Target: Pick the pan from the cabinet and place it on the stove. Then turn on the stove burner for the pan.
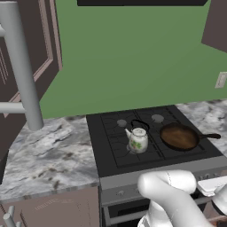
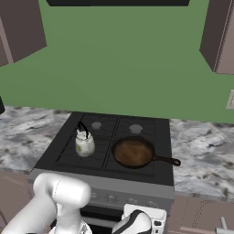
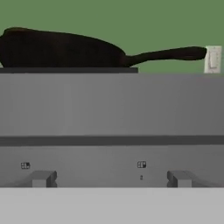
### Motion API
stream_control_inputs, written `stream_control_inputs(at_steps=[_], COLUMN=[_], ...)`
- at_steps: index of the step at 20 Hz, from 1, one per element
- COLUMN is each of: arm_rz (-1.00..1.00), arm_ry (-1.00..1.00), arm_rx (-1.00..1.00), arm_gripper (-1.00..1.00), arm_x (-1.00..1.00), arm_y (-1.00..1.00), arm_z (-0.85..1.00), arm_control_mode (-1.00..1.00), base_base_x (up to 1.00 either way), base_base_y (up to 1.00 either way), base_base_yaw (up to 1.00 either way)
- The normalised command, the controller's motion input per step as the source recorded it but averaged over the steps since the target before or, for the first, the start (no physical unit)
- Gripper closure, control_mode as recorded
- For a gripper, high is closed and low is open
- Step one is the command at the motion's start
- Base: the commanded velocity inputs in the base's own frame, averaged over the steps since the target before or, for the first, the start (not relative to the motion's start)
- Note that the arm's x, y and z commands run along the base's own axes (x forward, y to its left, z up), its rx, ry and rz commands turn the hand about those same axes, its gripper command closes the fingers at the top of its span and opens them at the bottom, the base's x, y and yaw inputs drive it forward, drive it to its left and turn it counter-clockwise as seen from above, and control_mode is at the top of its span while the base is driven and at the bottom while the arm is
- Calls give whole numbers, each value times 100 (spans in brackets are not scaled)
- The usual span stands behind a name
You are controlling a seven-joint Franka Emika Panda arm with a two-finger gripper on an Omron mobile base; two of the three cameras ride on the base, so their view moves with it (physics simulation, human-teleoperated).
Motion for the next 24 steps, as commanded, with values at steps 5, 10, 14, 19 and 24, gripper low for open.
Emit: stream_control_inputs(at_steps=[5, 10, 14, 19, 24], arm_rz=[0, 0, 0, 0, 1], arm_ry=[-1, -1, -1, 0, -3], arm_rx=[0, 0, 0, 0, 0], arm_gripper=[-100, -100, -100, -100, -100], arm_x=[10, 9, 10, 7, 0], arm_y=[-14, -17, -14, -6, 0], arm_z=[-21, -21, -19, -11, 0], arm_control_mode=[-100, -100, -100, -100, -100], base_base_x=[0, 0, 0, 0, 0], base_base_y=[0, 0, 0, 0, 0], base_base_yaw=[0, 0, 0, 0, 0])
